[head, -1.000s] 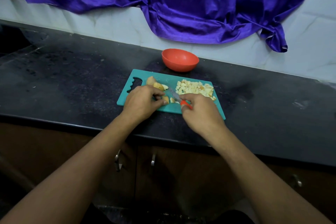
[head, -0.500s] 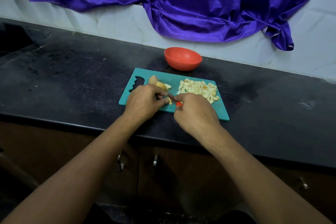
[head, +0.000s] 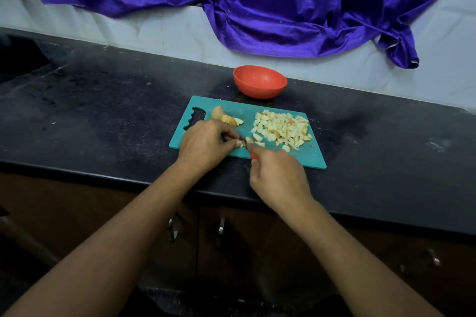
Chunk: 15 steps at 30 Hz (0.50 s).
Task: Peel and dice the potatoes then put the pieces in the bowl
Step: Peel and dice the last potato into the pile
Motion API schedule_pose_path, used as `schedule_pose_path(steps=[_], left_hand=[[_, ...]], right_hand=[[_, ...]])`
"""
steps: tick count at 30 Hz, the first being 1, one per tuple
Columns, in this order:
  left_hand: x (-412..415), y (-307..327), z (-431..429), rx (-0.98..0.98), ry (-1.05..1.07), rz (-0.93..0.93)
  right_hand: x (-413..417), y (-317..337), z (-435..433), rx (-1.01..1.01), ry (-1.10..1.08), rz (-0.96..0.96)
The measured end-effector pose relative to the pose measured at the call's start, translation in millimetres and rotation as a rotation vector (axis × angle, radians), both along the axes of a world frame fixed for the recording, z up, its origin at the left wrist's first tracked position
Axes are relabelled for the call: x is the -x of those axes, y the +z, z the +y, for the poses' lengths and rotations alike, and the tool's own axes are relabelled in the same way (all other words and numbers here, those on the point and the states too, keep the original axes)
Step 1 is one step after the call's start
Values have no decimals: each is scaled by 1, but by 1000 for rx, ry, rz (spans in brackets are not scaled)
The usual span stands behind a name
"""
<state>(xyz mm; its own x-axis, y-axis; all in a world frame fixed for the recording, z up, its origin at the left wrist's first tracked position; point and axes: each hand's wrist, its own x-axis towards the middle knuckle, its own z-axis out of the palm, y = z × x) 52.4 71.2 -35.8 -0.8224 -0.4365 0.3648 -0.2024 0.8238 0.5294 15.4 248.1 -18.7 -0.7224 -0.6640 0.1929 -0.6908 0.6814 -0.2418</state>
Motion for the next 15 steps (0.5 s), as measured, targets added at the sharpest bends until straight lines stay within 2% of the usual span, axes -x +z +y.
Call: schedule_pose_path(steps=[3, 5, 12, 15], left_hand=[[1, 0, 0, 19, 4, -5], [2, 0, -1, 9, 5, -16], [19, 5, 8, -20, -15, -10], [34, 12, 19, 50, -88, -43]], right_hand=[[25, 0, 12, 292, -2, -247], [39, -3, 22, 409, -34, -234], [50, -22, 34, 464, -49, -194], [53, -25, 35, 527, -55, -239]])
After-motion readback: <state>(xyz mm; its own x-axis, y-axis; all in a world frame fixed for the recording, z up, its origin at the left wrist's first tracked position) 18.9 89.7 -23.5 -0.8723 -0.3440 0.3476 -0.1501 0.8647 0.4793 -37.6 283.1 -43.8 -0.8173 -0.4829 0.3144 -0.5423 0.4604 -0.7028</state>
